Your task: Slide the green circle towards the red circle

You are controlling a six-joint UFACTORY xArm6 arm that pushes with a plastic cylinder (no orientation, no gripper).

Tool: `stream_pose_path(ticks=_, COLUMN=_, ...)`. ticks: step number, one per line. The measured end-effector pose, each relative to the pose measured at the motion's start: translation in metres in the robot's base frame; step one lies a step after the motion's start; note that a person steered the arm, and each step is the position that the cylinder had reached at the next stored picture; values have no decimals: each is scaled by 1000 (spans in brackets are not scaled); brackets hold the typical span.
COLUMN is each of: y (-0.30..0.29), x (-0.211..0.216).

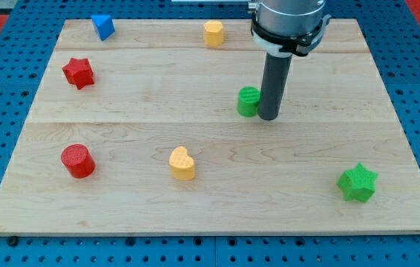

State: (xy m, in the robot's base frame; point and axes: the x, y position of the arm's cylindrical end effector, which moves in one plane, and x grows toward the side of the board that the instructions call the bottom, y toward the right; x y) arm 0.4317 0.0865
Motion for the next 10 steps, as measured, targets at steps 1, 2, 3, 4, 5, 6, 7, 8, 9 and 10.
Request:
stream_pose_path(ticks=1, y=0, x=0)
stream_pose_path(ticks=2, y=16, x=-1)
stream_pose_path(ticks=3, y=17, x=-4)
stream_pose_path(ticks=4, y=5, x=-10)
stream_pose_path(ticks=5, y=-2, x=-28)
stream_pose_path(ticks=6, y=-52, x=-32)
stream_pose_path(ticks=7, y=-121, x=-32)
stream_pose_path(ticks=8, y=-193, x=-33)
stream_pose_path(ticks=9, y=-196, x=-55)
stream_pose_path(ticks=10, y=-213, x=-68)
